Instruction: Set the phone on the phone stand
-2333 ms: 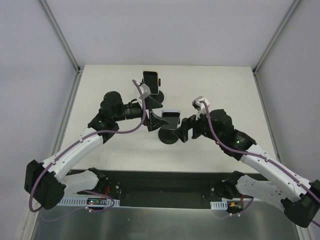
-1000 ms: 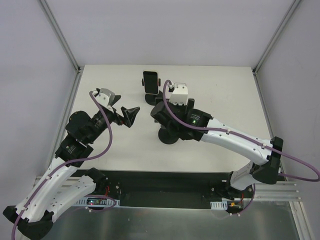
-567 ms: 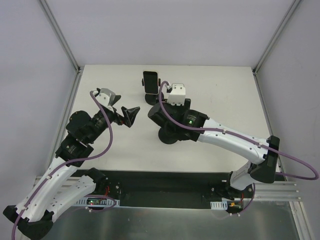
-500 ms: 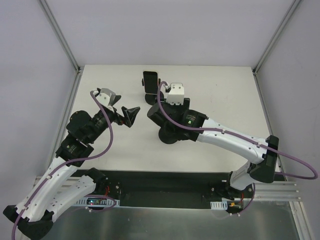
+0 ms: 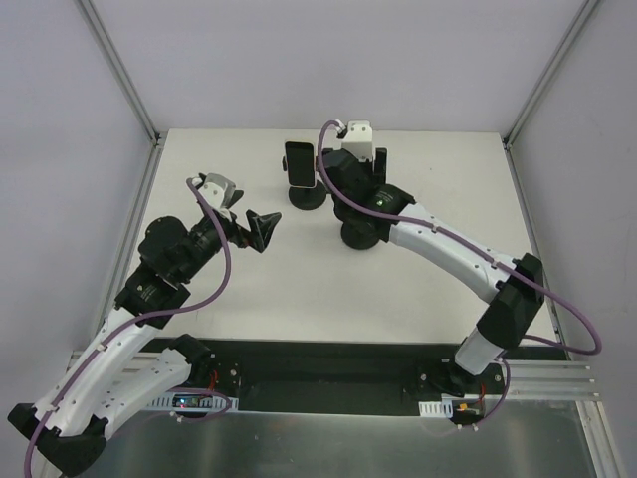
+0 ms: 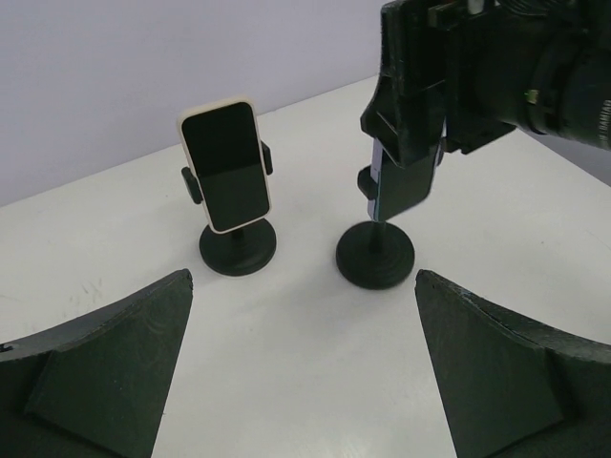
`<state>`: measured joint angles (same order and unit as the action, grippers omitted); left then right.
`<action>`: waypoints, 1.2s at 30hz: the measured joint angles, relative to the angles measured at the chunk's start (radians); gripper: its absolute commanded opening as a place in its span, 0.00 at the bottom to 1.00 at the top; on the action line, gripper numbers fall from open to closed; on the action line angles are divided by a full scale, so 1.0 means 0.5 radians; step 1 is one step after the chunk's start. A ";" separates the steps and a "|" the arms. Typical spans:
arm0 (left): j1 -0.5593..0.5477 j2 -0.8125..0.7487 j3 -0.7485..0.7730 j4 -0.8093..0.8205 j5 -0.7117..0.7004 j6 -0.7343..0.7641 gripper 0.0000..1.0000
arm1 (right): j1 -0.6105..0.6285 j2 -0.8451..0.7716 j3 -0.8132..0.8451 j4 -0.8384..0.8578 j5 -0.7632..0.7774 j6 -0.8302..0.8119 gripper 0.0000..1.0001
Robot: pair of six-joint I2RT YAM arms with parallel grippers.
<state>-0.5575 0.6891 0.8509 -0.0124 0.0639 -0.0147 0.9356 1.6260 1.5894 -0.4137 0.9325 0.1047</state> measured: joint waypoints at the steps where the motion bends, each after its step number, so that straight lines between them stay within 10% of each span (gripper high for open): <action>1: 0.000 0.002 0.000 0.000 -0.006 0.000 0.99 | -0.042 0.031 0.001 0.060 -0.008 -0.062 0.01; 36: 0.019 0.140 -0.010 -0.001 -0.024 0.001 0.99 | -0.536 0.333 -0.120 1.240 -0.706 -0.575 0.01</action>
<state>-0.5480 0.7593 0.8459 -0.0128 0.0517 -0.0143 0.6678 1.7927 1.5295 0.2062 0.5793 -0.1829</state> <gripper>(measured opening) 0.991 0.766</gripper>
